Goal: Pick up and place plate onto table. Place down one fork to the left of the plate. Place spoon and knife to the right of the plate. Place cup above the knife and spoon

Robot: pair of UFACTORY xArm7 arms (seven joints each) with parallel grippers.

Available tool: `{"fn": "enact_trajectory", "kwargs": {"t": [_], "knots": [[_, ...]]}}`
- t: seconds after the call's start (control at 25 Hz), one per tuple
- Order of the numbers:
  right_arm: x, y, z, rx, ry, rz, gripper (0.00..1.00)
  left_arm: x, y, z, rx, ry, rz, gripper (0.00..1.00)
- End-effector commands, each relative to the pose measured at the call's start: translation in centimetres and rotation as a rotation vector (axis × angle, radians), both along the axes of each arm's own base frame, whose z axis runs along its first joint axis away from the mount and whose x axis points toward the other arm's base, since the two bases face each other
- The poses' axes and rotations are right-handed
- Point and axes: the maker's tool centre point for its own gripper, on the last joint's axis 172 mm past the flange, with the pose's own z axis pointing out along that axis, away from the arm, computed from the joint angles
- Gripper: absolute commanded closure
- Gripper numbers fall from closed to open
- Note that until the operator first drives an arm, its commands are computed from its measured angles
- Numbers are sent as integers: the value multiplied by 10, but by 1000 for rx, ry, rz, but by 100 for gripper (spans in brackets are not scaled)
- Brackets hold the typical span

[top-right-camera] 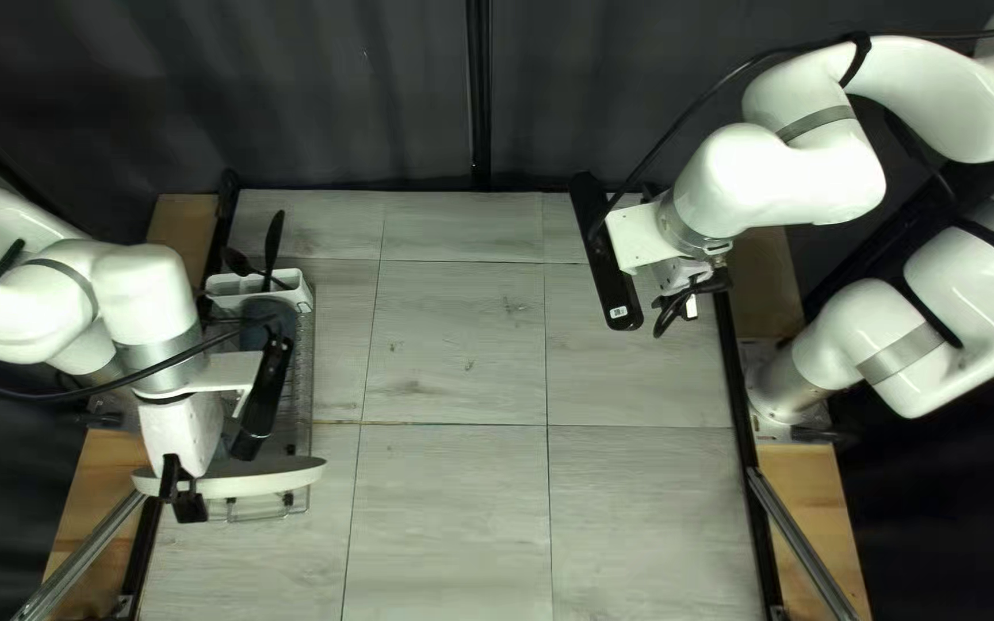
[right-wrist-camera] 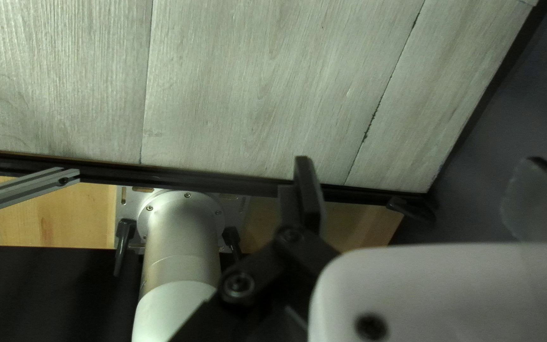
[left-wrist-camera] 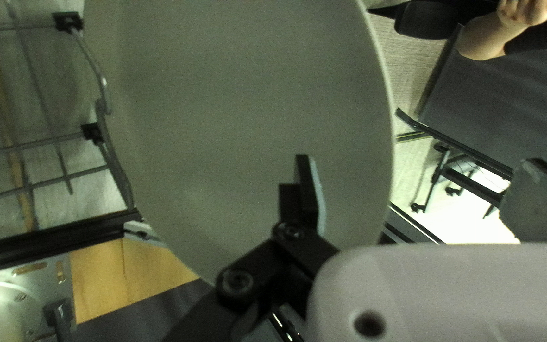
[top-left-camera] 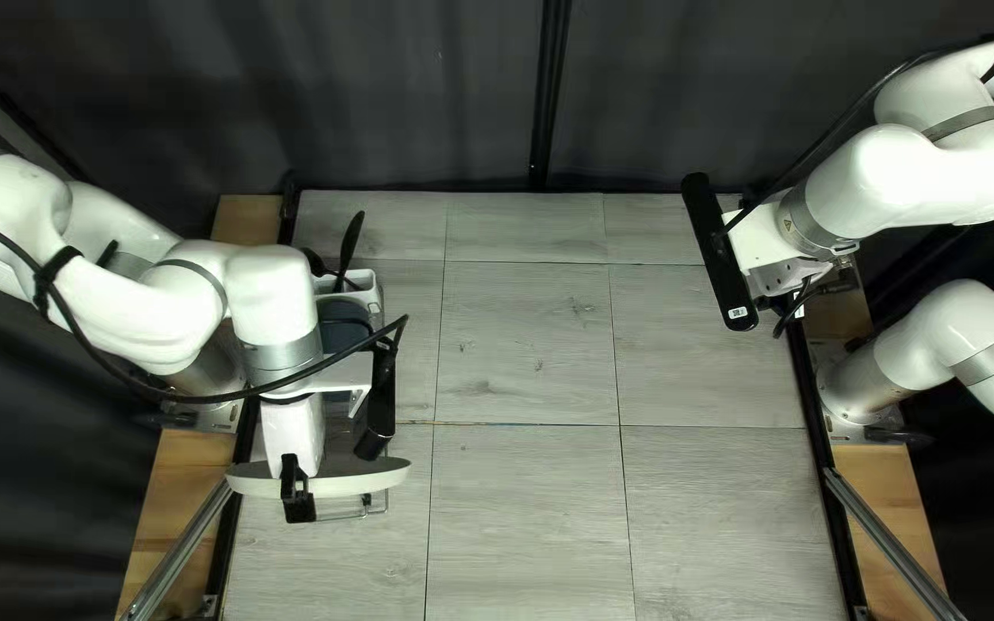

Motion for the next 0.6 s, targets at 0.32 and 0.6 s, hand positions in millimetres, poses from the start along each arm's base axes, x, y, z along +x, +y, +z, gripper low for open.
{"fn": "enact_trajectory", "kwargs": {"t": [0.32, 0.6], "knots": [[0, 0, 0, 0, 0, 0, 0, 9, -5, 34, -51, 5, -21, 100], [0, 0, 0, 0, 0, 0, 0, 12, -1, 74, -41, 26, -50, 100]]}}
